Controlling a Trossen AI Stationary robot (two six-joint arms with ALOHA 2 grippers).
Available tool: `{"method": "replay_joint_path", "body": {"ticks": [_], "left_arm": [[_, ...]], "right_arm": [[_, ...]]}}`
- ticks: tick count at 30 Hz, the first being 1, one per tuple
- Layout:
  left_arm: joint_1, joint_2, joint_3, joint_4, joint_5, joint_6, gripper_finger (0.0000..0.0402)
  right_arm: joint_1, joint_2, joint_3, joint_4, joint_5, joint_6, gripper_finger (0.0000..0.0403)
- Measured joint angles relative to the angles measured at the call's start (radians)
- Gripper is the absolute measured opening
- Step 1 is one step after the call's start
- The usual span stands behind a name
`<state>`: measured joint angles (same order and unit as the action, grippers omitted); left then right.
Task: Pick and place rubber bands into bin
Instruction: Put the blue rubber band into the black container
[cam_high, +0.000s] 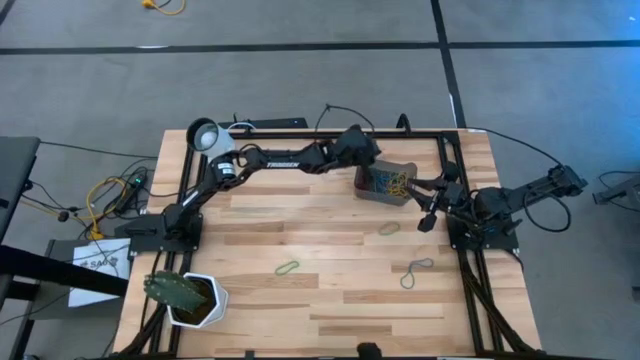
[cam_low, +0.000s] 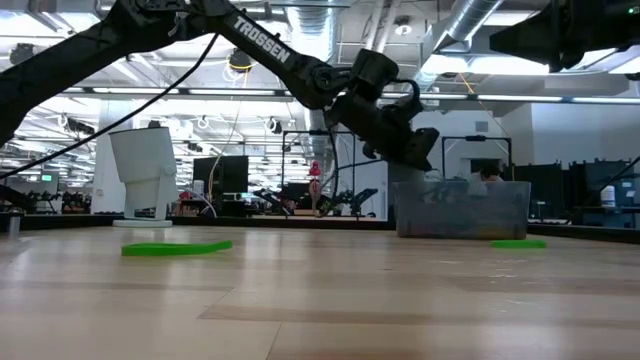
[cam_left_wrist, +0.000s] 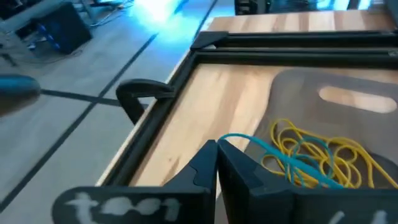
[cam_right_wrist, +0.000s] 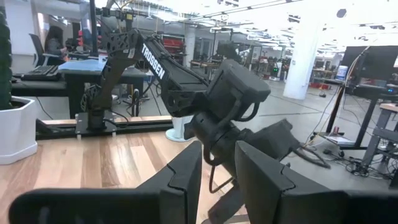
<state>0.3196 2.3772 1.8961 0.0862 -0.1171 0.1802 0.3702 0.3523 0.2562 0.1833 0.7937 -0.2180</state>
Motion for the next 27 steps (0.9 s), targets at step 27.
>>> {"method": "replay_joint_path", "body": {"ticks": [27], "left_arm": [[-0.035,0.0,0.0,-0.101,0.392,0.041,0.0]], "right_arm": [[0.0,0.0,0.0,-0.021,0.0,0.0,0.0092]]}}
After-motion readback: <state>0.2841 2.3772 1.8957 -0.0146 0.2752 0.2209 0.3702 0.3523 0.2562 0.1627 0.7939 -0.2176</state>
